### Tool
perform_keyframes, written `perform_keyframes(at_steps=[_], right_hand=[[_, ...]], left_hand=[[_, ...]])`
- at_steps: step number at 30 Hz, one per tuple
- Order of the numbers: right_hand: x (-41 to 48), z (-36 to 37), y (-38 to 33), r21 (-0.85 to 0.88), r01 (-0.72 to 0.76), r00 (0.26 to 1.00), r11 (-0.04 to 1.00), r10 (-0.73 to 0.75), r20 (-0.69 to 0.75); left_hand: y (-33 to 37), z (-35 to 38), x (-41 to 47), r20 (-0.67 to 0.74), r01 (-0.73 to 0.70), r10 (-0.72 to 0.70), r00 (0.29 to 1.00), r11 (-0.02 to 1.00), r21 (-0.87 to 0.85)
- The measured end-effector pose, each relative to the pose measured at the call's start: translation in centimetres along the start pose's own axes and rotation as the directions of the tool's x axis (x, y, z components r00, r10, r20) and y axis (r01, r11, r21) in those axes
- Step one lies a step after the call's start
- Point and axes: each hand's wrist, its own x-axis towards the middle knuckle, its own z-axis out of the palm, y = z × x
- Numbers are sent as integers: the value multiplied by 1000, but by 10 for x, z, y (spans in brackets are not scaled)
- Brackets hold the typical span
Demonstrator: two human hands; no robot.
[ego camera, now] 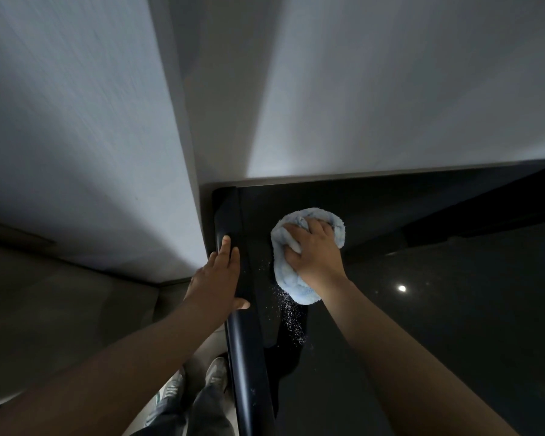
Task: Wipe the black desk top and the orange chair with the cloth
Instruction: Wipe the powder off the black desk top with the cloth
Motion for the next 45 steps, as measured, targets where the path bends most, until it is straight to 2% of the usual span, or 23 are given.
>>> perform_keyframes(at_steps=[2, 13, 19, 40, 45], right_hand=[[-6, 2, 2, 15, 4, 999, 1000, -3, -42], [-36, 12, 11, -42, 25, 997, 999, -28, -67], [-56, 19, 18, -6, 20, 995, 1000, -20, -102], [-142, 37, 26, 46, -133, 986, 990, 137, -96], [-161, 40, 26, 44, -174, 980, 984, 178, -91]], left_hand=[[1, -1, 0, -1, 3, -3, 1000, 1000, 7], [3, -3, 1, 17, 14, -14, 1000, 1000, 15], [2, -3, 0, 2, 2, -2, 1000, 1000, -7], [-1, 4, -4, -14, -2, 3, 1000, 997, 73], [10, 24, -32, 31, -150, 149, 988, 988, 37]])
